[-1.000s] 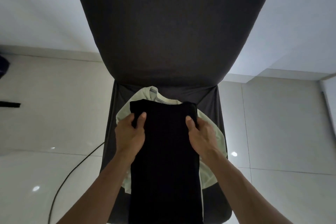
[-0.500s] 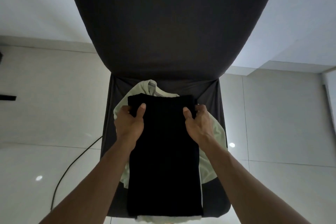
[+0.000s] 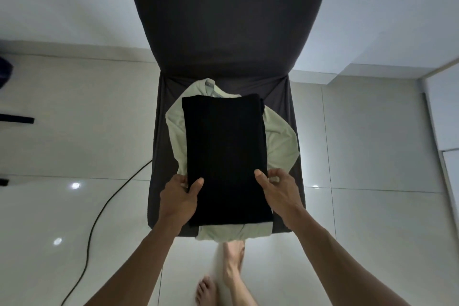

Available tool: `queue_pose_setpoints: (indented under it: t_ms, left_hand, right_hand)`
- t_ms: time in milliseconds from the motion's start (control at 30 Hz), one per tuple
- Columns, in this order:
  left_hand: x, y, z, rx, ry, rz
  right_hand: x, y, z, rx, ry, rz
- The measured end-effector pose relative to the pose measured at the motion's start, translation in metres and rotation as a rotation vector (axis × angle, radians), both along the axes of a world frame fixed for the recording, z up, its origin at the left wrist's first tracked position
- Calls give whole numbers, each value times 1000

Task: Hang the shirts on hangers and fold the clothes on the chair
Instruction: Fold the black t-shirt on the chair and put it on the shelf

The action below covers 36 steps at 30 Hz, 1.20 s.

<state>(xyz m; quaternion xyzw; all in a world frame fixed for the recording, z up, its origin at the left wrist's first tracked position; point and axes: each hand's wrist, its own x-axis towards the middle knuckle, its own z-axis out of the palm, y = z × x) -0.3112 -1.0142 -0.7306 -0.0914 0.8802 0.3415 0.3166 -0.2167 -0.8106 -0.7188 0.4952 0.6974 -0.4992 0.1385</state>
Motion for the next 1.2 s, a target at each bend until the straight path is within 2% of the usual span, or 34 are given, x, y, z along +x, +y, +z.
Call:
queue_pose_setpoints:
  t_ms: [133,433,633,867,967,1067,1200]
  left_hand:
    - [32,-21,-3,-42,-8,-11]
    - [73,-34,-11,-6,17,54]
    - [81,-26,-20,-51,10,131]
    - [79,-24,-20,-109,-78,145]
    - [85,-20,-4,-129,22,217]
    - [87,0,23,-90,255,79]
    - [62,52,55,86,175,-151]
  right_hand:
    - [41,-22,-7,-40,-11,4]
    - [72,-44,-11,150,-5,26]
    - [78,-53,-24,214,-7,-80]
    - [78,-47,-18,89,-77,-183]
    - [78,-48,-3,-55,-21,-272]
    - [75,-57,20,-125,129,-251]
    - [63,-77,42,-67,326,-5]
